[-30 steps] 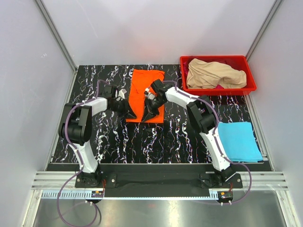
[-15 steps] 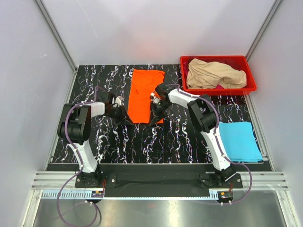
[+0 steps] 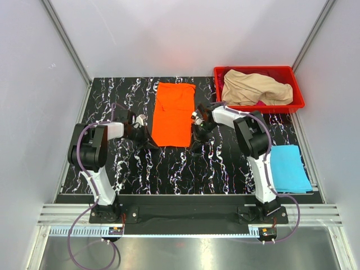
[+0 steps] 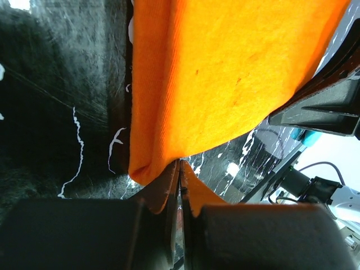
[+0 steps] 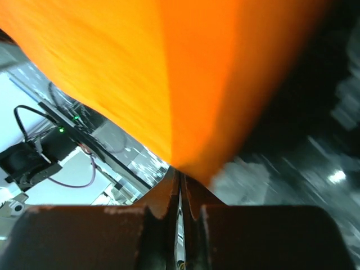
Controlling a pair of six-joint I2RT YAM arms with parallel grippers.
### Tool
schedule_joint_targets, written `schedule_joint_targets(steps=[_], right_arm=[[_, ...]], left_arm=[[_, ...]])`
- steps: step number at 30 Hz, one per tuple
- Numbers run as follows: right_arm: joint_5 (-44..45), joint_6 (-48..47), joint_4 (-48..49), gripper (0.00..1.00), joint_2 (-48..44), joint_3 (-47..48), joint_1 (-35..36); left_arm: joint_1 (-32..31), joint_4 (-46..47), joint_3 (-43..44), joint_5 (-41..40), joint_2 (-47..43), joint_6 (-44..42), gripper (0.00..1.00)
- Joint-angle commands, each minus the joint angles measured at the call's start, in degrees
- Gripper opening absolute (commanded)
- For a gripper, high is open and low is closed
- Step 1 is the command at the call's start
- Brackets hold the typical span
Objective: Fold and stack the t-shirts
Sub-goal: Fold the tshirt
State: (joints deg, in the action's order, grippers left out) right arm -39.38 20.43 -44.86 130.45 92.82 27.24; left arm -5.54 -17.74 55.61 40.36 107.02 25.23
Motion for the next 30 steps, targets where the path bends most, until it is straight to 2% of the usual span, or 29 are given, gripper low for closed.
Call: schedule_joint_targets(steps=[1,3,4,5,7,8,9,12,13,16,21,30], right_arm=[[4.9,-2.6,-1.0,0.06,-5.2,-3.6,-2.0],[7.1,-3.5,-1.5,0.07,-7.9,-5.4,-2.5],[8.5,-4.2,-2.2,0.08,-10.0,-5.9,-2.5],[8.5,-4.3,-2.1,0.08,-11.2,-6.4,-2.5],[9.1,-3.0,-0.5,0.18,-13.4,-8.7,-2.5],[9.1,-2.3,0.6,0.21,-15.2,-9.6,-2.5],[9.2,-1.3,1.7,0.29,-15.9,-11.1,-2.5],[9.1,4.3,9.7,0.41,-17.5,-14.3,-2.5],[9.5,8.2,11.5,0.48,-17.7,-15.1,-2.4],[9.4,16.2,20.5,0.54,-18.0,-18.8,-2.4],[9.7,23.2,29.1,0.55,-17.4,-22.3,-2.4],[13.4,29.0,32.5,0.50,-16.4,-24.7,-2.5]], left_arm=[[0.4,0.0,-2.3,-3.9,-0.2,-3.2,0.06],[0.4,-0.3,-3.0,-3.3,-1.6,-2.6,0.06],[0.2,-0.5,-3.8,-3.2,-3.9,-1.9,0.09],[0.1,-1.0,-4.2,-3.3,-5.3,-1.6,0.16],[-0.1,-2.8,-5.0,-4.0,-10.2,-1.1,0.27],[-0.1,-3.5,-5.2,-4.6,-12.0,-0.6,0.40],[-0.1,-4.9,-5.3,-6.2,-13.8,-0.5,0.47],[0.1,-6.2,-5.1,-9.0,-18.2,0.5,0.62],[0.2,-6.1,-4.7,-9.2,-18.4,0.9,0.63],[0.7,-4.7,-3.9,-9.5,-15.6,3.1,0.64],[2.7,1.0,-4.9,-9.4,-12.3,9.0,0.60],[2.9,3.4,-5.3,-13.1,-8.6,13.9,0.61]])
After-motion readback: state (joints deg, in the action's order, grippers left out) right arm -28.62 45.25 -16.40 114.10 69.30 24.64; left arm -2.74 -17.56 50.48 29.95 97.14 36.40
